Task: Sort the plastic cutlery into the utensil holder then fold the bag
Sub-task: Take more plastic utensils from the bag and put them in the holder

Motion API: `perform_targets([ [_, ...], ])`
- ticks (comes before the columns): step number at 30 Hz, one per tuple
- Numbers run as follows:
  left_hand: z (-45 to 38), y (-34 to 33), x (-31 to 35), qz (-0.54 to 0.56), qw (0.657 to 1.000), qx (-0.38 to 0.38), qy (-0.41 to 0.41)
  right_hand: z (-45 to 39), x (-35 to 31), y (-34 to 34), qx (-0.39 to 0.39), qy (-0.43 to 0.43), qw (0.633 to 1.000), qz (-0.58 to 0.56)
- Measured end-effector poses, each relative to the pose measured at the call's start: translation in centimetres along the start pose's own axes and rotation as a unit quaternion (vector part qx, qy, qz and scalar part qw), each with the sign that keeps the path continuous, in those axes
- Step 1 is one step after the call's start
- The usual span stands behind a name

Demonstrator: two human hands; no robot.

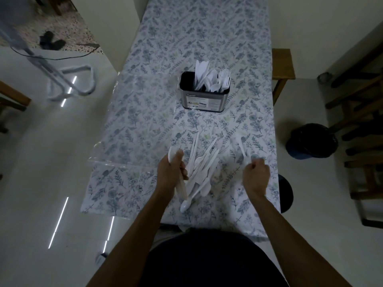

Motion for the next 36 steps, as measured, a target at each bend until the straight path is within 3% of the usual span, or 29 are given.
perform_targets([
  [3, -0.5, 0.3, 2.4, -0.068, 0.996, 0.002, -0.066, 0.9, -3.6, 1.8, 0.022, 0.166, 0.986, -0.011],
  [6, -1.3, -0.2, 2.8, -0.135, 0.989, -0.004, -0.054, 3.7, -8.9, 0.1, -0.153, 0.344, 0.925, -0.049],
  [8, -1.4, -1.9, 2.0, -0.187, 0.979, -0.074, -0.028, 6.8, -12.0, -1.8, -0.278, 0.398, 0.873, -0.045],
  [10, -0.6, -4.0, 0.9, -0.212, 0.965, -0.152, 0.005, 9.0, -14.2, -2.9, -0.316, 0.407, 0.856, -0.036],
  [12, 0.4, -4.8, -0.8, -0.142, 0.969, -0.189, 0.077, 9.8, -15.4, -3.3, -0.315, 0.386, 0.863, -0.085],
  [15, 0.8, -2.6, -3.0, -0.028, 0.974, -0.149, 0.168, 8.3, -13.8, -3.4, -0.300, 0.275, 0.894, -0.187],
  [17, 0.6, -0.6, -4.2, 0.014, 0.972, -0.129, 0.195, 8.0, -11.8, -4.3, -0.265, 0.316, 0.906, -0.092],
  [18, 0.5, 0.3, -4.6, 0.035, 0.971, -0.123, 0.201, 8.8, -11.0, -5.3, -0.269, 0.366, 0.891, -0.013],
  [22, 0.1, 2.2, -5.2, 0.118, 0.968, -0.113, 0.192, 14.5, -8.9, -9.5, -0.267, 0.576, 0.753, 0.172],
  [24, 0.0, 2.6, -5.1, 0.124, 0.971, -0.109, 0.175, 15.5, -8.3, -10.9, -0.258, 0.600, 0.727, 0.210],
  [31, 0.0, 4.1, -5.1, 0.154, 0.978, -0.034, 0.138, 15.7, -9.3, -10.3, -0.195, 0.640, 0.707, 0.231],
  [33, -0.2, 4.4, -5.1, 0.144, 0.981, -0.017, 0.126, 14.8, -10.1, -9.2, -0.167, 0.621, 0.738, 0.204],
  [36, -0.2, 5.1, -5.3, 0.130, 0.984, 0.030, 0.120, 13.0, -11.1, -7.1, -0.149, 0.526, 0.825, 0.142],
])
Point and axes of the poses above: each hand's wrist, its own z-axis away from the middle knuckle, its own y-axis out of the back of the hand, x = y × z, the point moved 9 cm from there along -z, towards the middle knuckle
